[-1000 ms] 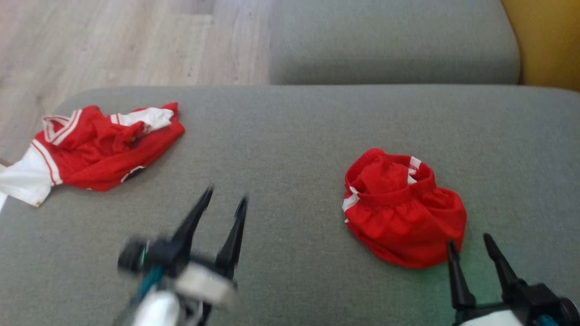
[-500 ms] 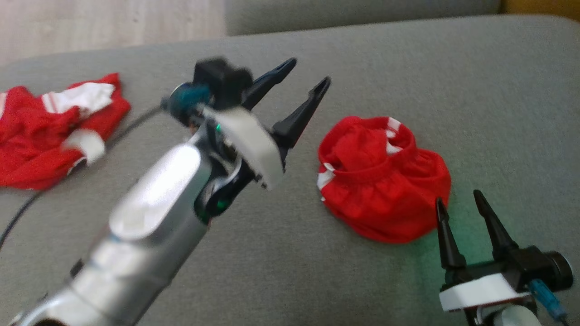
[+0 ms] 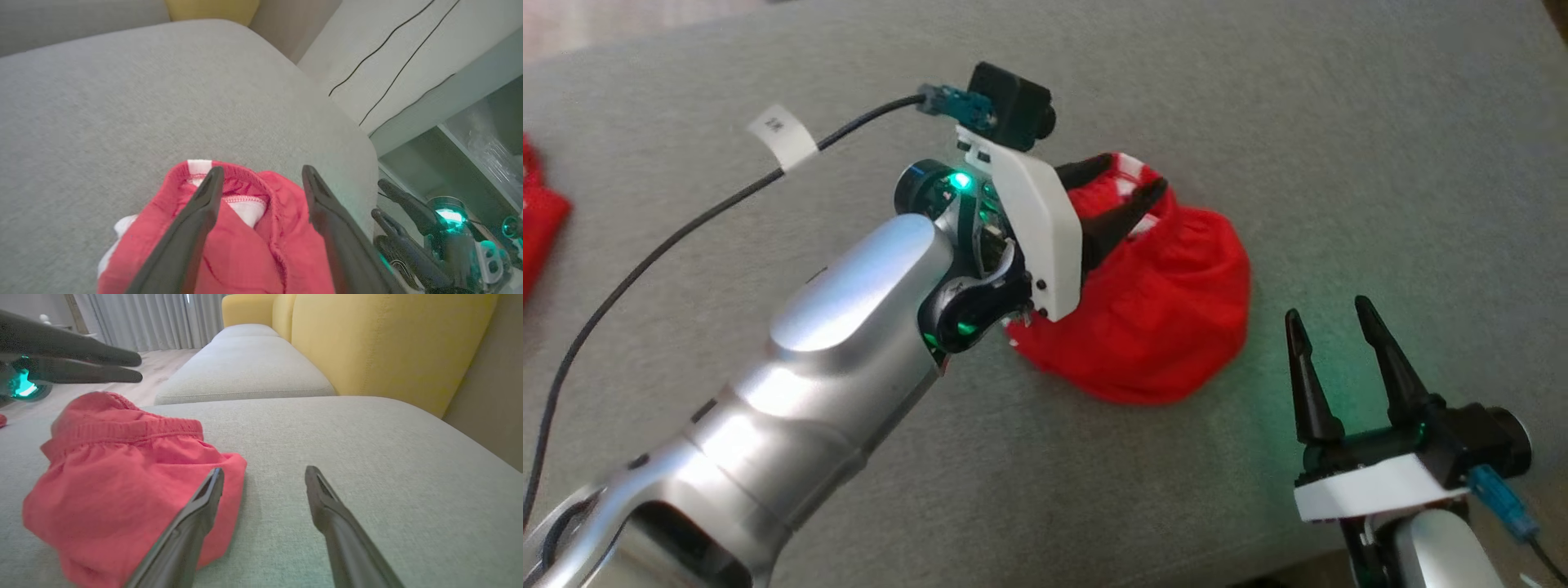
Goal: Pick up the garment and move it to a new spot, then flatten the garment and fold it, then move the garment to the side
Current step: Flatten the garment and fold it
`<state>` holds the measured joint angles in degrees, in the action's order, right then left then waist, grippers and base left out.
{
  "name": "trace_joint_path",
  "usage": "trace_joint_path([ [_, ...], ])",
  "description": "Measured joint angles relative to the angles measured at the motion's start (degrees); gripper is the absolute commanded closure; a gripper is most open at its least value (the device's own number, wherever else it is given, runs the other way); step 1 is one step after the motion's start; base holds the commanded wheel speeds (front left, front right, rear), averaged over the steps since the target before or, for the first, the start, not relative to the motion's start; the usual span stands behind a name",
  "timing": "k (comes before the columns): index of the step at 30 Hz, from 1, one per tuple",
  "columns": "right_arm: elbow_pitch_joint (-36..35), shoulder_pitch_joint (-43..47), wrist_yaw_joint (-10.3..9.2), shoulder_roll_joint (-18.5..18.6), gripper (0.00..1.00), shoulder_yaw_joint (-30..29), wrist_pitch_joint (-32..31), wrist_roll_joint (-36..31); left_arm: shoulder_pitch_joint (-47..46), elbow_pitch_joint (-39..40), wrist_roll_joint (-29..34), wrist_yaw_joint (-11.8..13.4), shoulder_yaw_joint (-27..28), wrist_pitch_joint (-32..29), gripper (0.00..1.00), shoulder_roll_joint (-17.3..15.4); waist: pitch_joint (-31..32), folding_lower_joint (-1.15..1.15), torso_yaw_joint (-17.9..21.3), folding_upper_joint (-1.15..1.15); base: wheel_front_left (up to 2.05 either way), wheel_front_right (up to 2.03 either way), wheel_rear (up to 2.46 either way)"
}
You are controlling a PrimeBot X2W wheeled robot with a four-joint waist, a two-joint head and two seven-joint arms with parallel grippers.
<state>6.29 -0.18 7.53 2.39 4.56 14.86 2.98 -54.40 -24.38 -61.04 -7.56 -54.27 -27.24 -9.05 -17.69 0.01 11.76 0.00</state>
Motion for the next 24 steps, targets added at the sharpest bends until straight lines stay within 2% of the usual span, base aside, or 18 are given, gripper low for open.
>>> trace_joint_path([
  [7,0.0,-1.7,0.0,0.0,0.0,1.1,0.0,1.7,-0.9,-1.6,-5.1,0.0,-2.9,-1.5,0.0,-1.8,-3.3,0.0,4.7,0.0,0.0,0.0,0.0],
  [12,0.1,-1.9,0.0,0.0,0.0,1.8,0.0,2.8,-1.7,-1.9,-9.4,0.0,-3.2,-3.5,0.0,-1.9,-4.4,0.0,7.2,0.0,0.0,0.0,0.0],
  [18,0.1,-1.9,0.0,0.0,0.0,2.4,0.0,4.1,-2.7,-4.1,-9.5,0.0,-6.2,-7.3,0.0,-3.4,-4.5,-0.01,9.8,0.0,0.0,0.0,0.0],
  [19,0.1,-1.9,0.0,0.0,0.0,2.4,0.0,4.2,-2.7,-4.2,-9.1,0.0,-6.6,-7.3,0.22,-3.6,-4.5,-0.01,10.1,0.0,0.0,0.0,0.0],
  [21,0.1,-1.9,0.0,0.0,0.0,2.4,0.0,4.3,-2.7,-4.4,-8.4,0.0,-7.0,-6.5,1.0,-3.9,-4.4,0.0,10.6,0.0,0.0,0.0,0.0],
  [24,0.3,-1.9,0.0,0.0,0.0,2.4,0.0,4.3,-2.9,-3.9,-7.5,0.0,-7.2,-3.5,1.0,-4.1,-3.7,0.0,10.9,0.0,0.0,0.0,0.0],
])
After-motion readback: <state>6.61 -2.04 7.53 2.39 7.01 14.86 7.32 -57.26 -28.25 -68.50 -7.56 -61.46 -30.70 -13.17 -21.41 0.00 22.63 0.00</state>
